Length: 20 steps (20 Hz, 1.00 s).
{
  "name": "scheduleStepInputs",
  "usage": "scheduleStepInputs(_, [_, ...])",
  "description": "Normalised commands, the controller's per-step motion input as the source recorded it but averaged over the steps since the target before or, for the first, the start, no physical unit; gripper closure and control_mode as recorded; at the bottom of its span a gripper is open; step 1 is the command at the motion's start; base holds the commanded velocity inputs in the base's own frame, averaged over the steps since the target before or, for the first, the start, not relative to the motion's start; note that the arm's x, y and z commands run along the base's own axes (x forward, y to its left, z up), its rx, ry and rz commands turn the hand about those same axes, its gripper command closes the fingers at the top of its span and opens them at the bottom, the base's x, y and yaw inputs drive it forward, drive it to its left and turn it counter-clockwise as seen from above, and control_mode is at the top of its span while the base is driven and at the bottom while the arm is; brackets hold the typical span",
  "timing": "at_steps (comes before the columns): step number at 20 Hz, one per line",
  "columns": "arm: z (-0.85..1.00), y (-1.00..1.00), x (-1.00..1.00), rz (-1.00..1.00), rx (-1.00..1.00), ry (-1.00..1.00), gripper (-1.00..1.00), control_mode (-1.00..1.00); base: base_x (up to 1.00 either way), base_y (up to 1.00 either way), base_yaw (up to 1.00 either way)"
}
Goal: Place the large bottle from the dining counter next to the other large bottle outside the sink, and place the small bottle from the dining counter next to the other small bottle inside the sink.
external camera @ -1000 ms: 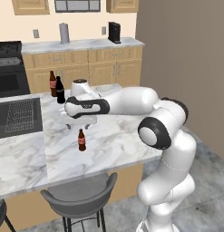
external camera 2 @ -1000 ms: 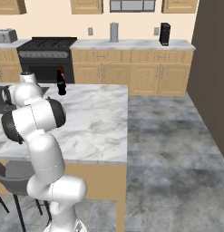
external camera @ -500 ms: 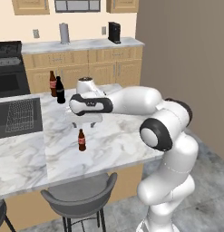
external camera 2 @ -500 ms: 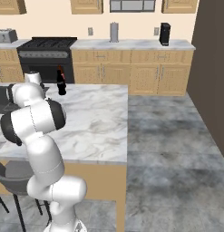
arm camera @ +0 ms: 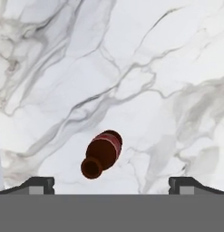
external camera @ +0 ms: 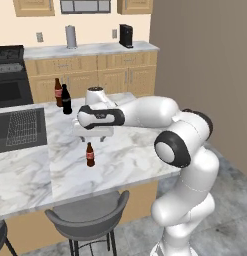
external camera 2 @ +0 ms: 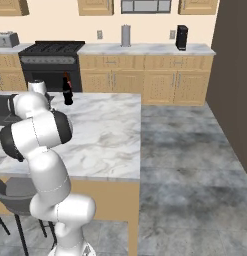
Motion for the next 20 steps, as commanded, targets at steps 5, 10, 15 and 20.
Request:
scheduleStepInputs(5, [-0.07, 0.15, 0.0, 0.0, 0.0, 0.0, -1.0, -1.0, 0.0, 0.0, 0.0])
scheduleStepInputs(10, [0.0, 0.05, 0.0, 0.0, 0.0, 0.0, -1.0, -1.0, 0.0, 0.0, 0.0])
scheduleStepInputs(15, [-0.01, 0.0, 0.0, 0.0, 0.0, 0.0, -1.0, -1.0, 0.0, 0.0, 0.0])
scheduleStepInputs(20, [-0.08, 0.0, 0.0, 0.0, 0.0, 0.0, -1.0, -1.0, 0.0, 0.0, 0.0])
